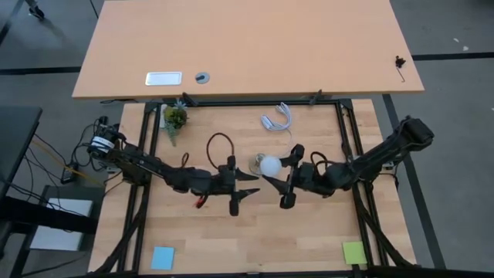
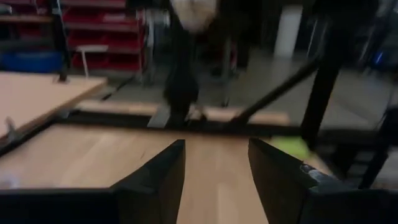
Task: Screw lightbulb
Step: Insert the lightbulb into the lamp socket
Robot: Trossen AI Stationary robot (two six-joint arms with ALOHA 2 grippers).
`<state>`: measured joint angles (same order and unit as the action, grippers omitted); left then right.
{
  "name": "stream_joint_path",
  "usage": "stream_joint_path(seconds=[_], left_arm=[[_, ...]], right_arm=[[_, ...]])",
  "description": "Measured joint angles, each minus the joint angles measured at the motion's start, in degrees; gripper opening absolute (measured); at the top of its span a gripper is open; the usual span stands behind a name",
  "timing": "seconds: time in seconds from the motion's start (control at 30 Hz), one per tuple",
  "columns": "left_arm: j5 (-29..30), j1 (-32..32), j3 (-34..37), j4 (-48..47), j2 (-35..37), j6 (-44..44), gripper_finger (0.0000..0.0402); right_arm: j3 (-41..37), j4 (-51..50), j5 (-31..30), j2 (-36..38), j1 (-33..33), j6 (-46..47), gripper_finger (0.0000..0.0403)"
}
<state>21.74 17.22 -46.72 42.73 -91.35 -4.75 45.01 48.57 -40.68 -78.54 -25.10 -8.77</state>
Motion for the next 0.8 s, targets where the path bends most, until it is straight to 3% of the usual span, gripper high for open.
stream_joint_path(seconds=[0.1,0.23,0.47,0.57,0.8], left_arm=[[0.0,-1.4,0.2,-5.9,-0.1,-0.2,0.0178],[0.1,-3.8,2.7,-6.2,-1.1,-0.8,0.0162],[0.9,-9.7,9.8,7.6,-7.6,-9.9,0.0152],[-0.1,-12.7,9.9,8.6,-12.4,-13.5,0.0162],[0.5,-15.7,5.0,8.9,-23.3,-12.0,0.0217]], right_arm=[[-0.3,-3.6,-0.2,0.8,1.8,1.2,0.0234],[-2.8,-4.1,0.8,0.9,5.0,3.7,0.023],[-7.5,-4.8,3.3,0.9,10.6,9.6,0.0229],[-9.1,-4.8,5.6,0.9,13.0,12.1,0.0228],[-12.5,-4.1,7.1,0.9,16.0,14.6,0.0228]])
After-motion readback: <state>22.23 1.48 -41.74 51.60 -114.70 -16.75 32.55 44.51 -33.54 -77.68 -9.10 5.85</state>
